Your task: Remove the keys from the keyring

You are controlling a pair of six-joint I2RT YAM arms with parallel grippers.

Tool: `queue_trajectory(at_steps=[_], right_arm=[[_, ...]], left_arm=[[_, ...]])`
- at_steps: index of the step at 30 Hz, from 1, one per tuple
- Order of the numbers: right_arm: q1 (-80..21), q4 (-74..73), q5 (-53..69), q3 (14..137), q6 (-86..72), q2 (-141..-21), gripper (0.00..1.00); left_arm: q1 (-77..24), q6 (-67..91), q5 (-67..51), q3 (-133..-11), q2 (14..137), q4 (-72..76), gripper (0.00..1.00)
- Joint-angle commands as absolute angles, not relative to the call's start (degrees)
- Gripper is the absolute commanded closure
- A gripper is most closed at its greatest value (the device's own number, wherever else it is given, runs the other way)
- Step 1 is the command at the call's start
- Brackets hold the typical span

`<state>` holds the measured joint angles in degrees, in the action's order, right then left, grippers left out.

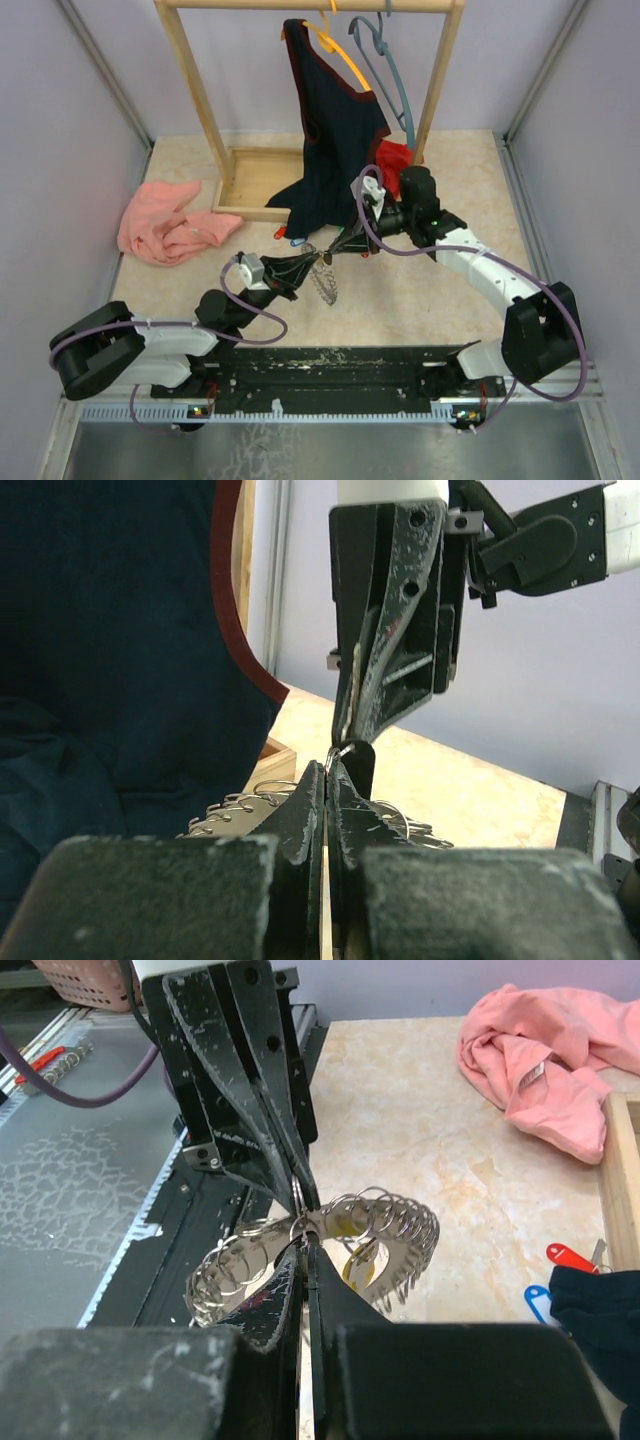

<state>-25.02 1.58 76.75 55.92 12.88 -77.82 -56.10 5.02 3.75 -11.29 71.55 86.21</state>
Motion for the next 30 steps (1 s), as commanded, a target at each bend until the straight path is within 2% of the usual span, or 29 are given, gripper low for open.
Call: queue_trajectory(at_steps=[1, 16, 20, 30], right_arm=[[-25.77, -5.15, 75.01, 58.87, 21.17, -77.28, 1.0], [-25.3, -12.03, 75.76, 63.35, 24.33, -75.9, 1.0], [-25.07, -18.62, 75.02, 65.81, 29.72, -75.08, 1.0], [-25.01, -20.46, 73.87, 65.76, 32.12, -75.06, 1.0]], left_arm=[[-55.16, 6.3, 7.11, -12.09, 69.12, 102.57, 1.0], [-54.18, 7.4, 7.05, -11.45, 72.55, 102.61, 0.99], [-53.97, 7.66, 6.0, -11.7, 75.49, 102.57, 0.91], [-53.91, 4.7, 2.05, -11.06, 77.95, 102.17, 0.65]])
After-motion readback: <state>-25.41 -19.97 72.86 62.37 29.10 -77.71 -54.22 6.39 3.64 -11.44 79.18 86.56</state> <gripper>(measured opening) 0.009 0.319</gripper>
